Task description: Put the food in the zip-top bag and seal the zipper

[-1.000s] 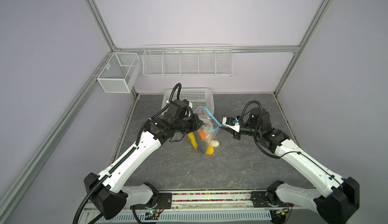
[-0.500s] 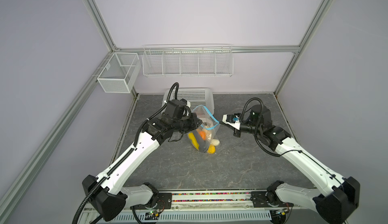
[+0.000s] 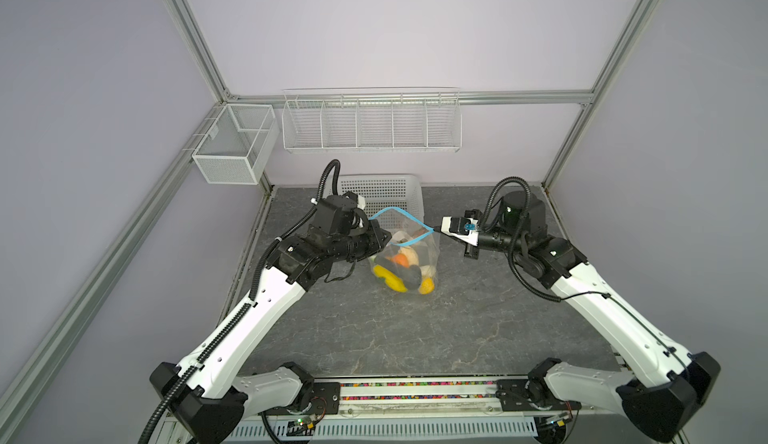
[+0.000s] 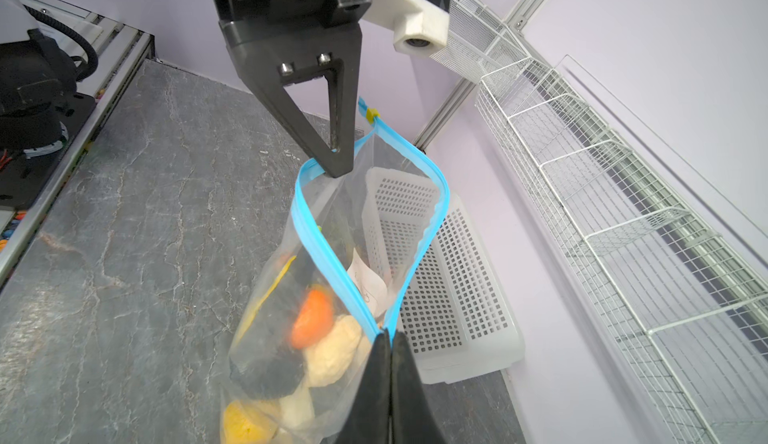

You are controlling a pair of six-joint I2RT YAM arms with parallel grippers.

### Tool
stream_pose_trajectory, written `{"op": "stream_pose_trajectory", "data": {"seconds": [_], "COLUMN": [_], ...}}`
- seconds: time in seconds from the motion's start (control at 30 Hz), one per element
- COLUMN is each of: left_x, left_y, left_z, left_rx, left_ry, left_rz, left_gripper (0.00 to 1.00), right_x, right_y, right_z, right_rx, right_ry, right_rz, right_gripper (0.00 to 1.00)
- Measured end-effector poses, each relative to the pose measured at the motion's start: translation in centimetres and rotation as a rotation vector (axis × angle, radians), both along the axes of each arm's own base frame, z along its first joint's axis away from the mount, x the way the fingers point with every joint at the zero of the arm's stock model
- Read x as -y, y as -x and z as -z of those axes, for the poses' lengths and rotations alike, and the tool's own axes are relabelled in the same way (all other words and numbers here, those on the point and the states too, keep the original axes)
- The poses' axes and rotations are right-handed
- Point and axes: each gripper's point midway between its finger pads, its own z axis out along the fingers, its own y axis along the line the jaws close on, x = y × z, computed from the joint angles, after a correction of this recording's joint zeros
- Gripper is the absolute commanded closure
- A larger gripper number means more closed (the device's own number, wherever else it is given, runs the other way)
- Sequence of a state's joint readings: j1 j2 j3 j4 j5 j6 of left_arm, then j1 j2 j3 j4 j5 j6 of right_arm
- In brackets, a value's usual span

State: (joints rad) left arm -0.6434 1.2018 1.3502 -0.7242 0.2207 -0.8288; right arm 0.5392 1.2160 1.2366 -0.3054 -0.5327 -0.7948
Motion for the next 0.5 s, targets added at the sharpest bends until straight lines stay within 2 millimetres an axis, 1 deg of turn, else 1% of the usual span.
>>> {"op": "stream_pose_trajectory", "data": {"seconds": [0.1, 0.27, 0.3, 0.33, 0.37, 0.43, 0.5], "left_x": [-0.3, -1.0, -1.1, -1.2, -1.4, -1.7, -2.2], "left_y": [0.1, 0.4, 0.5, 0.5, 0.5, 0.5, 0.3], "left_z": [-0.5, -1.4, -1.5, -1.6, -1.6, -1.6, -1.6], "left_rx": [0.013, 0.039, 0.044, 0.049, 0.049, 0.059, 0.073], "left_ry": [0.006, 0.017, 0.017, 0.014, 0.012, -0.003, -0.017], "left_rz": [-0.012, -0.03, -0.033, -0.038, -0.041, -0.05, -0.057], "left_gripper": [0.88, 0.81, 0.76, 0.69, 0.61, 0.41, 0.29], "right_x": [-0.2, -0.4, -0.4, -0.4, -0.4, -0.4, -0.4], "right_y": [-0.4, -0.5, -0.5, -0.4, -0.4, -0.3, -0.2], "right_z": [-0.2, -0.4, -0.4, -0.5, -0.5, -0.5, -0.4], "right_rx": [0.01, 0.027, 0.03, 0.032, 0.034, 0.036, 0.036], "right_ry": [0.015, 0.034, 0.038, 0.04, 0.041, 0.044, 0.047], "right_rz": [-0.008, -0.025, -0.028, -0.032, -0.035, -0.04, -0.044], "right_gripper": [0.94, 0.94, 0.94, 0.93, 0.94, 0.94, 0.94]}}
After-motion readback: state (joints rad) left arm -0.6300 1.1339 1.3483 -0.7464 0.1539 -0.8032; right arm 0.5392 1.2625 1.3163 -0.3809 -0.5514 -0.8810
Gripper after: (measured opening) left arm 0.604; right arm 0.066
